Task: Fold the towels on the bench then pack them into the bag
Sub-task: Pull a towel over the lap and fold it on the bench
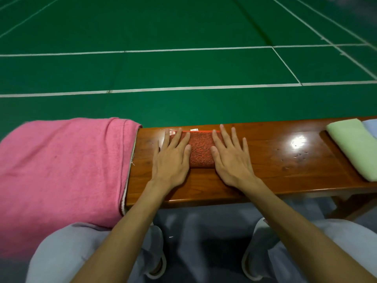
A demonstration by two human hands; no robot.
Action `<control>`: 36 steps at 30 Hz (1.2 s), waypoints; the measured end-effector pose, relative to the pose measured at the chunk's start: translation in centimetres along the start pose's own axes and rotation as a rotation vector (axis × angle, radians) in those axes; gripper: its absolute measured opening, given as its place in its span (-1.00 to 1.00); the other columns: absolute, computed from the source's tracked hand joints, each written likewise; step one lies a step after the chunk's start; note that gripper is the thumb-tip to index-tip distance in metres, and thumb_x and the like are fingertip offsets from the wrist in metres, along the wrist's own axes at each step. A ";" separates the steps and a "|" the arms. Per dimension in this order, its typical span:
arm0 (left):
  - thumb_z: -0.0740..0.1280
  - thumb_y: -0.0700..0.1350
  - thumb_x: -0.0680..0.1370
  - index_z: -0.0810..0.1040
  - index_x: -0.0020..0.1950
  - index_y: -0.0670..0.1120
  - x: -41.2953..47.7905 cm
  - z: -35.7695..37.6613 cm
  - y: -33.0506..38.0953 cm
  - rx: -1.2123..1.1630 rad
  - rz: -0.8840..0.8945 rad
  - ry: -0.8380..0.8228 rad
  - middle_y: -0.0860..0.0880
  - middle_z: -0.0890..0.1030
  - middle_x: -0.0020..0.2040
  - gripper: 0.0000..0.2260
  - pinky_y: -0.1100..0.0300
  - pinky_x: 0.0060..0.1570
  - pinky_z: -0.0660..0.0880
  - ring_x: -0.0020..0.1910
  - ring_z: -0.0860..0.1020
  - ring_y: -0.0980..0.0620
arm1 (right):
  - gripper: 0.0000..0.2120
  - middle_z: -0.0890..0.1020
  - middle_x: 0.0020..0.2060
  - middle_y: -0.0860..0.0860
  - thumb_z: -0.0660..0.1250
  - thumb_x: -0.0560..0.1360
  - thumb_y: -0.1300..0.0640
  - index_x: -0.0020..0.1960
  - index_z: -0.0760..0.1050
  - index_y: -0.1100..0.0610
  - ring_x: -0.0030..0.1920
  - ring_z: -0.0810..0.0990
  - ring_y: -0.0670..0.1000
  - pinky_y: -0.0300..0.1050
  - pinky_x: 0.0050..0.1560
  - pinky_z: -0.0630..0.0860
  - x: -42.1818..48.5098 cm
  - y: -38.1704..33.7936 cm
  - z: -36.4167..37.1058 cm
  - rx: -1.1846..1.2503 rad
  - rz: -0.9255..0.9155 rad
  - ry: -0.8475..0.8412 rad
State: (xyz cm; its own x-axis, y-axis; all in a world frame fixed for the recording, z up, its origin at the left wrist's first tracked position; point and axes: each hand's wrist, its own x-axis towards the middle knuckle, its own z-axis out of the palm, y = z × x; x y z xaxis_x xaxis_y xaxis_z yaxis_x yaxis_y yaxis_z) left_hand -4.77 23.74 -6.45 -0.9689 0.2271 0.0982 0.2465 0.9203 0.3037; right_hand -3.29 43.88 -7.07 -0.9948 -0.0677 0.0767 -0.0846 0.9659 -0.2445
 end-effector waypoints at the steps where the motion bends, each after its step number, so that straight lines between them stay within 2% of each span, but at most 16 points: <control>1: -0.13 0.14 0.72 0.18 0.65 0.10 0.2 -0.2 -0.5 -0.033 -0.047 -0.010 0.03 0.13 0.67 -0.50 -0.24 0.58 -0.03 0.67 -0.03 -0.11 | -0.39 -0.07 0.67 -0.03 -0.23 0.66 -0.21 0.67 -0.01 -0.06 0.65 -0.15 0.13 0.33 0.59 -0.06 -0.1 0.3 0.0 0.012 0.016 -0.001; 5: -0.07 0.11 0.74 0.18 0.65 0.11 0.3 -0.8 -1.6 -0.050 -0.142 -0.040 -0.04 0.18 0.66 -0.54 -0.27 0.59 -0.05 0.66 -0.01 -0.20 | -0.41 -0.10 0.66 -0.04 -0.23 0.65 -0.21 0.66 -0.06 -0.14 0.65 -0.12 0.13 0.31 0.59 -0.07 -0.4 0.4 -0.4 0.067 0.034 -0.038; 8: -0.04 0.16 0.72 0.24 0.63 0.08 0.0 -0.7 -1.3 -0.062 -0.187 -0.014 -0.14 0.26 0.63 -0.51 -0.23 0.55 0.08 0.62 0.11 -0.26 | -0.41 -0.06 0.66 -0.04 -0.20 0.63 -0.21 0.66 -0.04 -0.19 0.65 -0.05 0.12 0.27 0.59 -0.06 -0.4 0.5 -0.7 0.074 0.050 -0.067; 12: 0.17 0.39 0.58 0.53 0.35 -0.19 -0.8 -2.0 -0.2 -0.026 -0.412 0.117 -0.24 0.51 0.30 -0.31 -0.12 0.28 0.37 0.31 0.43 -0.25 | -0.32 0.18 0.63 0.04 -0.02 0.57 -0.20 0.67 -0.01 -0.10 0.59 0.18 0.12 0.19 0.55 0.12 -0.6 0.4 -1.8 0.177 0.097 -0.023; 14: 0.17 0.57 0.41 0.63 0.15 -0.17 -0.8 -2.2 -0.4 -0.050 -0.473 0.040 -0.22 0.59 0.16 -0.17 -0.12 0.18 0.51 0.18 0.54 -0.25 | -0.31 0.43 0.46 0.12 0.15 0.57 -0.19 0.61 0.18 0.10 0.42 0.39 0.16 0.12 0.39 0.33 -0.9 0.1 -2.5 0.239 0.217 0.094; 16: 0.18 0.68 0.17 0.66 -0.09 -0.09 -0.5 -2.2 -0.5 -0.200 -0.490 -0.038 -0.13 0.68 -0.06 -0.12 -0.10 -0.01 0.63 -0.06 0.65 -0.19 | -0.41 0.57 0.22 0.16 0.19 0.58 -0.27 0.34 0.47 0.19 0.25 0.53 0.22 0.09 0.19 0.46 -1.1 -0.2 -3.4 0.269 0.401 0.133; 18: 0.27 0.63 0.02 0.62 -0.22 -0.11 -0.1 -1.8 0.0 -0.304 -0.522 -0.095 -0.07 0.68 -0.24 -0.17 -0.05 -0.16 0.66 -0.23 0.67 -0.14 | -0.37 0.64 0.12 0.18 0.21 0.54 -0.38 0.15 0.56 0.18 0.17 0.60 0.27 0.06 0.08 0.50 -1.4 -0.4 -4.4 0.263 0.519 0.067; 21: 0.33 0.51 -0.02 0.62 -0.24 -0.11 0.5 -1.0 1.2 -0.392 -0.533 -0.134 -0.06 0.69 -0.27 -0.26 -0.04 -0.25 0.66 -0.29 0.68 -0.13 | -0.45 0.67 0.10 0.15 0.34 0.47 -0.36 0.07 0.59 0.14 0.14 0.63 0.24 -0.02 -0.02 0.48 -1.7 0.1 -5.4 0.307 0.580 -0.028; 24: 0.47 0.36 0.13 0.64 -0.16 -0.10 0.7 -1.5 3.2 -0.460 -0.519 -0.164 -0.07 0.70 -0.21 -0.43 -0.06 -0.19 0.67 -0.24 0.68 -0.13 | -0.58 0.59 -0.21 0.03 0.45 0.41 -0.26 -0.28 0.46 0.06 -0.13 0.58 0.14 -0.12 -0.32 0.31 -1.9 1.5 -6.4 0.505 0.631 -0.035; 26: 0.54 0.12 0.34 0.65 -0.09 -0.13 1.1 -2.1 5.1 -0.559 -0.517 -0.169 -0.10 0.69 -0.16 -0.65 0.01 -0.14 0.63 -0.18 0.65 -0.10 | -0.63 0.54 -0.35 -0.03 0.52 0.41 -0.08 -0.37 0.40 0.04 -0.26 0.53 0.05 -0.11 -0.36 0.32 -2.3 2.6 -7.0 0.815 0.661 -0.008; 28: 0.53 -0.11 0.44 0.65 0.02 -0.15 1.9 -2.1 6.6 -0.868 -0.599 -0.213 -0.12 0.70 -0.05 -0.79 0.07 -0.15 0.57 -0.11 0.64 -0.07 | -0.72 0.61 -0.36 -0.01 0.52 0.41 0.15 -0.36 0.45 0.07 -0.26 0.60 0.03 -0.16 -0.30 0.45 -2.9 3.8 -7.8 1.154 0.705 -0.016; 30: 0.51 -0.19 0.45 0.63 0.08 -0.12 2.8 -1.9 8.3 -1.155 -0.652 -0.284 -0.11 0.71 0.03 -0.78 0.05 -0.10 0.60 0.00 0.65 -0.06 | -0.83 0.67 -0.27 0.05 0.51 0.34 0.24 -0.29 0.53 0.09 -0.16 0.65 0.10 -0.14 -0.24 0.51 -3.4 5.4 -8.4 1.304 0.724 0.014; 31: 0.50 -0.21 0.46 0.63 0.09 -0.10 3.3 -1.7 9.1 -1.246 -0.653 -0.307 -0.09 0.71 0.04 -0.78 0.03 -0.10 0.61 0.02 0.65 -0.06 | -0.79 0.68 -0.16 0.07 0.52 0.27 0.22 -0.15 0.55 0.10 -0.07 0.66 0.13 -0.09 -0.18 0.55 -3.7 6.3 -8.7 1.337 0.728 0.037; 33: 0.49 -0.24 0.47 0.63 0.11 -0.09 4.2 -1.2 10.8 -1.389 -0.628 -0.344 -0.08 0.72 0.03 -0.77 0.04 -0.10 0.62 -0.01 0.65 -0.02 | -0.36 0.64 0.06 0.09 0.50 0.14 0.15 0.22 0.46 0.03 0.07 0.65 0.14 -0.03 -0.10 0.59 -4.0 8.4 -9.4 1.381 0.747 0.070; 34: 0.48 -0.26 0.47 0.64 0.12 -0.10 4.7 -0.8 11.7 -1.454 -0.618 -0.357 -0.08 0.72 0.03 -0.76 0.05 -0.09 0.64 -0.04 0.67 -0.01 | -0.25 0.63 0.10 0.08 0.49 0.12 0.14 0.29 0.41 -0.04 0.09 0.64 0.13 -0.04 -0.14 0.58 -4.2 9.4 -9.8 1.398 0.757 0.083; 36: 0.45 -0.30 0.48 0.64 0.11 -0.13 5.9 0.0 13.9 -1.568 -0.590 -0.393 -0.09 0.73 -0.02 -0.78 0.11 -0.10 0.65 -0.14 0.69 0.03 | -0.32 0.67 0.09 0.07 0.52 0.15 0.12 0.24 0.45 -0.10 0.02 0.66 0.08 -0.14 -0.29 0.53 -4.6 11.4 -10.5 1.429 0.751 0.095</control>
State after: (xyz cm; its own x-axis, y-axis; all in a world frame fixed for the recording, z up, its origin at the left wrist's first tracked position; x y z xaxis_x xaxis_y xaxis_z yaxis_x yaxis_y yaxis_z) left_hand -7.09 37.85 -1.67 -0.8168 0.2772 -0.5060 -0.5653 -0.2092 0.7979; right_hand 0.92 57.81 -0.01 -0.8319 0.3557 -0.4259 0.3588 -0.2406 -0.9019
